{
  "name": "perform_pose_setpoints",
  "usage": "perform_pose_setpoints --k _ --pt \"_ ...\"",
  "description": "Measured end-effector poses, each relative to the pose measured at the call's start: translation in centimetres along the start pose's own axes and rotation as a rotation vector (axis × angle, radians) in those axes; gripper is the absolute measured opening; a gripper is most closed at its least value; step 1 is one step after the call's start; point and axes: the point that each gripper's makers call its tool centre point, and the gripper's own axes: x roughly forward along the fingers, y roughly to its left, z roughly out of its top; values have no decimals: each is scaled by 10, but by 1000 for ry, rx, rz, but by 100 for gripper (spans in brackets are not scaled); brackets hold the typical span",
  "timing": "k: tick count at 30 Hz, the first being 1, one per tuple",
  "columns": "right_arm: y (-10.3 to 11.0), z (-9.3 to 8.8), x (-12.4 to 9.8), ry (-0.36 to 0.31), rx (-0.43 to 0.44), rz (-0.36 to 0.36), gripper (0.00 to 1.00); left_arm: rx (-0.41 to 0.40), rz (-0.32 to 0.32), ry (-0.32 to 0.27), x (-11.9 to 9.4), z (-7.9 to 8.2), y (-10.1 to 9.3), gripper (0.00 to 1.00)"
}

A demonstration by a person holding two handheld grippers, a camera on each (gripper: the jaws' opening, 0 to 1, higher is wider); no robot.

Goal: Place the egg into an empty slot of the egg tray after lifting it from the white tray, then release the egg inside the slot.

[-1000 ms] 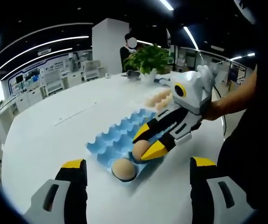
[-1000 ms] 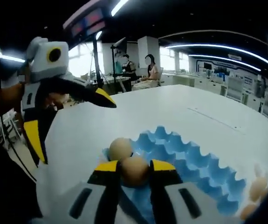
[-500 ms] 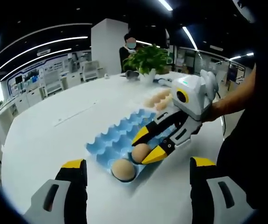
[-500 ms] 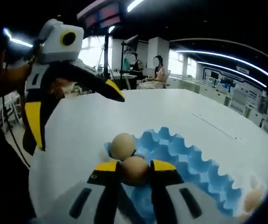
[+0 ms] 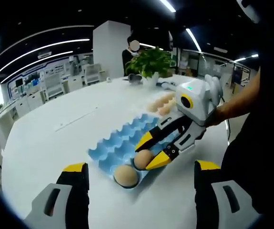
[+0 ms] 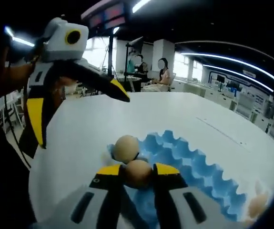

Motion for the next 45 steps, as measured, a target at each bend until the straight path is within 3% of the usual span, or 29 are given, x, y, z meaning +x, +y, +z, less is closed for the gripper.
perform_pose_setpoints --k 6,9,16,19,23,25,30,32,34,39,45 --pt "1 -2 -7 6 9 -13 25 5 -1 -1 -1 1 -1 93" --pt "-4 -4 -18 -11 67 -38 25 6 -1 1 -1 1 -1 93" --pt "-29 -11 -50 -53 170 -154 24 5 -5 2 0 1 -2 92" --pt "-43 -14 -68 -70 210 -218 24 7 -6 1 1 2 -3 92" --pt "-69 -24 -102 -75 235 -358 24 4 -5 2 1 1 -2 92" --pt "-87 -30 -125 -91 240 -462 24 0 -4 3 2 1 -1 92" --pt "-126 -63 -192 -96 346 -713 24 -4 12 3 2 0 2 93" --pt "-135 -66 -213 -127 343 -790 21 -3 11 3 2 0 2 93" --pt "-142 -79 -235 -113 379 -865 21 0 10 2 2 0 2 93" --pt "-149 -101 -258 -93 462 -934 22 2 8 4 2 0 0 93" --pt "-150 -116 -262 -69 491 -962 23 1 9 3 1 0 -1 93"
